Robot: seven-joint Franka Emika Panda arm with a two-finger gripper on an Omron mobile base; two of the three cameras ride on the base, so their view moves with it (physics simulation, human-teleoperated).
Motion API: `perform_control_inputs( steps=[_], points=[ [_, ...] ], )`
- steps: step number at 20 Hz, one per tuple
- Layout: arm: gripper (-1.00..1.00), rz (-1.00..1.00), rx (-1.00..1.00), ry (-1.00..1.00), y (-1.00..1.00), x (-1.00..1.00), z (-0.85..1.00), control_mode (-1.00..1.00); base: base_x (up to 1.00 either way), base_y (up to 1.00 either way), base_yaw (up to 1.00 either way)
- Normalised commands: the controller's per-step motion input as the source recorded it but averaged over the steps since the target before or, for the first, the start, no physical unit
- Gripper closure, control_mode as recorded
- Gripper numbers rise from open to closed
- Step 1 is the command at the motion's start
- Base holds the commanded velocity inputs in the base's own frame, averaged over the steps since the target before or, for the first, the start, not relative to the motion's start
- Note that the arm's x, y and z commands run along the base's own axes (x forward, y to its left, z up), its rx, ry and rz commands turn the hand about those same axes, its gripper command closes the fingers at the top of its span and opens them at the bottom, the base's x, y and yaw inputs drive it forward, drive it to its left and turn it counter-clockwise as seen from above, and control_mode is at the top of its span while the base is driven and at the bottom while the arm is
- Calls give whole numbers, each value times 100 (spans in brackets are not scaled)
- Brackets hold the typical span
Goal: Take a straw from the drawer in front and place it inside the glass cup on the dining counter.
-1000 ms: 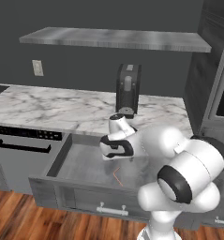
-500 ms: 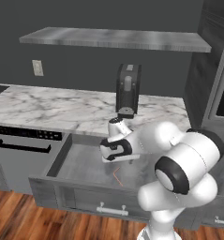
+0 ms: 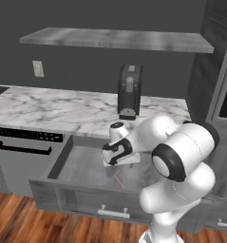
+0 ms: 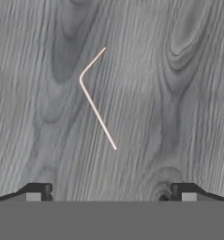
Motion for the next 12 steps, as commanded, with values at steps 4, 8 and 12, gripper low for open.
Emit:
perform_control_inputs(
  steps=[4, 8, 12],
  points=[
    [-100, 0, 0, 0, 0, 18, -21, -100, 0, 0, 0],
    [-100, 0, 0, 0, 0, 19, -21, -100, 0, 0, 0],
    [-100, 0, 0, 0, 0, 11, -22, -100, 0, 0, 0]
  ],
)
